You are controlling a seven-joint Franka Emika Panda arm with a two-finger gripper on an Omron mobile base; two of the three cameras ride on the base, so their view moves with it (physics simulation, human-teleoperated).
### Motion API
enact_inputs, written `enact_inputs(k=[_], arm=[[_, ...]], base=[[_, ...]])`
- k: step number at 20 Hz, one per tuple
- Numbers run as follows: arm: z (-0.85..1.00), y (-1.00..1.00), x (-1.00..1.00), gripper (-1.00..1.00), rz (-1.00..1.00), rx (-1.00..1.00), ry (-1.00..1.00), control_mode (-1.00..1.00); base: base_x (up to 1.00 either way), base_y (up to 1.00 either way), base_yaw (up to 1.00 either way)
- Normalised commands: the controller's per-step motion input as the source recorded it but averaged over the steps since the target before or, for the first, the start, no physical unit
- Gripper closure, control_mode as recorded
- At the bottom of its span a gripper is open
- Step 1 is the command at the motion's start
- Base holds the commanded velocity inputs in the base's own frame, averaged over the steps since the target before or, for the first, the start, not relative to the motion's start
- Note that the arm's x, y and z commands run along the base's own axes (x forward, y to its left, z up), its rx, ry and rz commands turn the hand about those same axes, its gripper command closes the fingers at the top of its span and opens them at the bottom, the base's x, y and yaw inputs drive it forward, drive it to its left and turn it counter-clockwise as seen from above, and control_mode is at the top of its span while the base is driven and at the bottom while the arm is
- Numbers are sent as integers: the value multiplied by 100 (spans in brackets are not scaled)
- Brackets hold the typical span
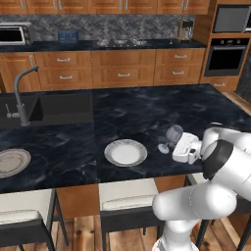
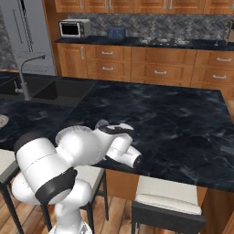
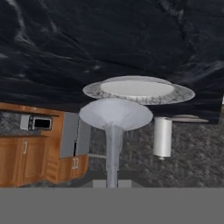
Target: Retrieve the wine glasses from the counter and place one next to each plate.
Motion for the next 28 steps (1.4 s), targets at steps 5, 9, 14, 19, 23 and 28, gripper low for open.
enact_inputs(k=[5,9,14,19,23,28], arm=[[-21,0,14,100,0,-2,0,-100],[-16,0,16,100,0,-3,0,-100],[-20,0,17,100,0,-2,0,-100],[-22,0,14,100,0,-2,0,-100],[-21,0,15,100,0,-3,0,-100],[-6,0,12,100,0,-4,3,-100]], base=[[0,0,0],[0,0,0],[0,0,0],[0,0,0],[0,0,0],[0,0,0]])
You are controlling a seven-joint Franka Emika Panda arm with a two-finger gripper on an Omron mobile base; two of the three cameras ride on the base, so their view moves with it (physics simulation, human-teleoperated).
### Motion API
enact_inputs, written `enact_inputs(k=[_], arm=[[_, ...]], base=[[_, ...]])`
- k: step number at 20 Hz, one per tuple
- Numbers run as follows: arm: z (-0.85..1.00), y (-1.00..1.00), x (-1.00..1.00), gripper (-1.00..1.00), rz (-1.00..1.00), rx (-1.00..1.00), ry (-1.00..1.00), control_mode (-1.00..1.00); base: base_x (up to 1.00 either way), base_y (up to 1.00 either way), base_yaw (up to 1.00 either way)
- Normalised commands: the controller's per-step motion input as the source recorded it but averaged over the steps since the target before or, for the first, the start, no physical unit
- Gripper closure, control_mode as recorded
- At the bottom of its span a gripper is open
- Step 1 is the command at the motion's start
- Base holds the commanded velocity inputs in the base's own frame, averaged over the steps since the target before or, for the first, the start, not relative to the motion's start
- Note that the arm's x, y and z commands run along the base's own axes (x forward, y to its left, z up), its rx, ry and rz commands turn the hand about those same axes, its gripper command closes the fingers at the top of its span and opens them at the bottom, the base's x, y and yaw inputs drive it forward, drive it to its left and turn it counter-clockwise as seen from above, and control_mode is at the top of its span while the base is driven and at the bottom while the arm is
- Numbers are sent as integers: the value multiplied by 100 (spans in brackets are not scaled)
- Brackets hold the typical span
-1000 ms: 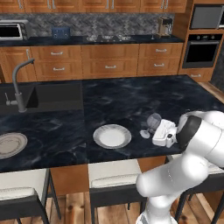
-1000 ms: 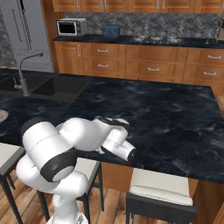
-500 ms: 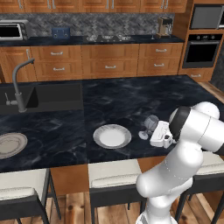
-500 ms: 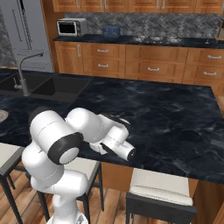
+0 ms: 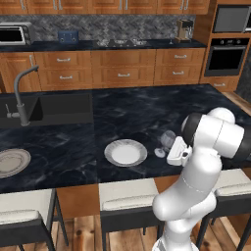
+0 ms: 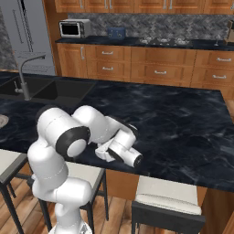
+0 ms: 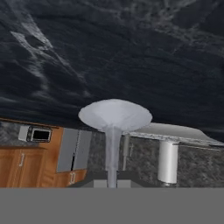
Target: Retrieve the wine glasses from the counter and place one next to each plate.
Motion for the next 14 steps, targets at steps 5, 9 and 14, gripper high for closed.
enact_inputs(k=[5,9,14], arm=[[-5,0,8,100,0,-3,3,-100],[-6,0,8,100,0,-5,4,-100],[-8,0,2,100,0,-4,3,-100]], base=[[0,0,0],[0,0,0],[0,0,0]])
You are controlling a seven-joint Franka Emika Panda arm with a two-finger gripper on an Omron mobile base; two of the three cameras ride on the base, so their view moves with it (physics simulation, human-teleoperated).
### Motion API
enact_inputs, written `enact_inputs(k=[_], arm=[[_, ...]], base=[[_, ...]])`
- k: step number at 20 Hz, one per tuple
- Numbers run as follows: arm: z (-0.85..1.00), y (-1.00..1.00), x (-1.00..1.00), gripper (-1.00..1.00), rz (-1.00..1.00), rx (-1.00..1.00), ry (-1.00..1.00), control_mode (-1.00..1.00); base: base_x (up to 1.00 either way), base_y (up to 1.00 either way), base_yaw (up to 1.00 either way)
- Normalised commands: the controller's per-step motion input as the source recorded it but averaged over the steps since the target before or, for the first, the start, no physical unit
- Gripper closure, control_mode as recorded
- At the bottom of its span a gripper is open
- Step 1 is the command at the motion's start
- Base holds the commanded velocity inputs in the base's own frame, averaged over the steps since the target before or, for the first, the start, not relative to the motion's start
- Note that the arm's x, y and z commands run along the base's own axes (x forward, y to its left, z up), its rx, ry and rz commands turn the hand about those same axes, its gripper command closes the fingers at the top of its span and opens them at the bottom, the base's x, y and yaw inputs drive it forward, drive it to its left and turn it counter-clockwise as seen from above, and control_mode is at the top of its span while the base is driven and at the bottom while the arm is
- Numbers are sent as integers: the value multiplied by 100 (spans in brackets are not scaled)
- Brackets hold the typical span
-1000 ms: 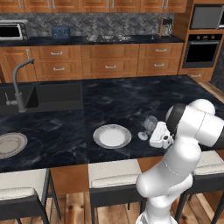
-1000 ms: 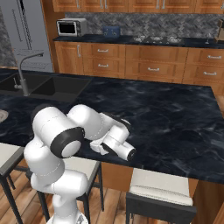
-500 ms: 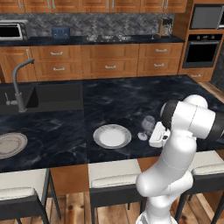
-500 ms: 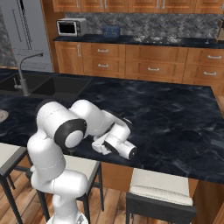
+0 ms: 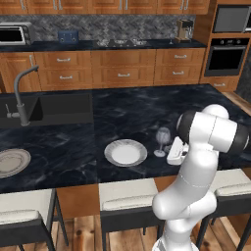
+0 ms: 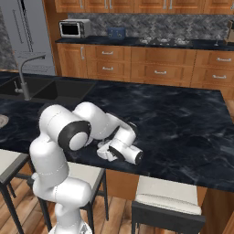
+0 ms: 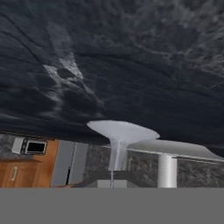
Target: Retrieve the wine glasses from the counter and place one next to each plate.
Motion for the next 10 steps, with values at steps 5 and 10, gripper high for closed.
enact_inputs(k=[5,10], arm=[[8,-10,-5,-100,0,0,8,-100],[54,-45,-38,-100,-1,7,8,-100]], base=[[0,0,0],[0,0,0]])
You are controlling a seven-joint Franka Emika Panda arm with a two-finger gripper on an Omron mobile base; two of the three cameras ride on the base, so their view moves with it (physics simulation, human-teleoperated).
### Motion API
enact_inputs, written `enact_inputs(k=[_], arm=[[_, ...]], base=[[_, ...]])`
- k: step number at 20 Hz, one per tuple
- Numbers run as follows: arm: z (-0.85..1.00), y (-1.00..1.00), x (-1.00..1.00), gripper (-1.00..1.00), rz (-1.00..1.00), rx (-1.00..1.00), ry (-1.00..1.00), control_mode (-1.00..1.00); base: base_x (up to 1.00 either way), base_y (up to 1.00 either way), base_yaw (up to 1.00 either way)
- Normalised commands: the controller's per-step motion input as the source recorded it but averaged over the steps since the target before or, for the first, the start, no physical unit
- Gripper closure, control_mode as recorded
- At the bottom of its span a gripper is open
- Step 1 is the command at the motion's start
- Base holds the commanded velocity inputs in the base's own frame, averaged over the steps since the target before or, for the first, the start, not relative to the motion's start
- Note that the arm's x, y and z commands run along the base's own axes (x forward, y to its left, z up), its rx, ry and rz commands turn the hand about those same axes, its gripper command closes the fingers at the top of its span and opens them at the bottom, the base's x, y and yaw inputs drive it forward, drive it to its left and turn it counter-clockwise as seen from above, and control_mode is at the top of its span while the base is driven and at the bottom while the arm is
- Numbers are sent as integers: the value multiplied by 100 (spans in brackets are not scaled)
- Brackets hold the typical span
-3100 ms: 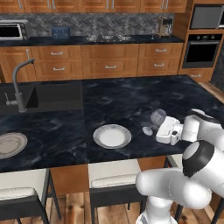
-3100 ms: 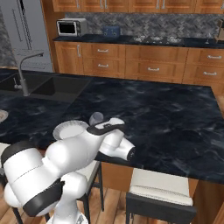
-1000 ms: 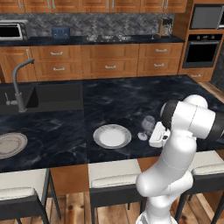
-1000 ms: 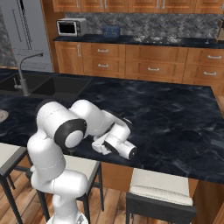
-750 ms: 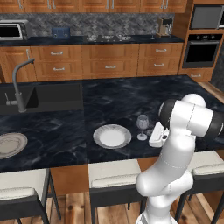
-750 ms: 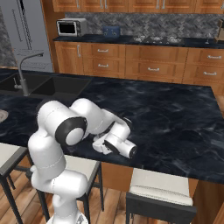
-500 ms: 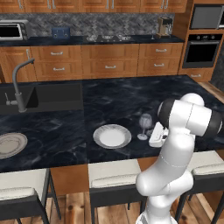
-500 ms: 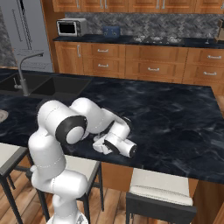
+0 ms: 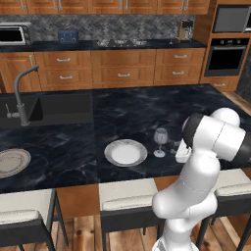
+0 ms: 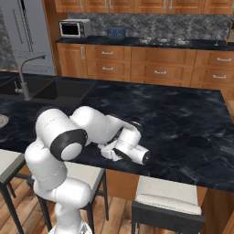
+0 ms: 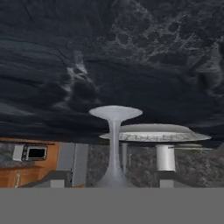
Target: Retrieve the wine glasses from the counter and place one next to each plate.
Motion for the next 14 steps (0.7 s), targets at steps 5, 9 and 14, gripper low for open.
enact_inputs(k=[5,9,14], arm=[[92,-29,-56,-100,-1,11,7,-100],[100,-1,-75,-100,0,11,0,-100],[100,28,-90,-100,1,11,-2,-100]], base=[[0,0,0],[0,0,0],[0,0,0]])
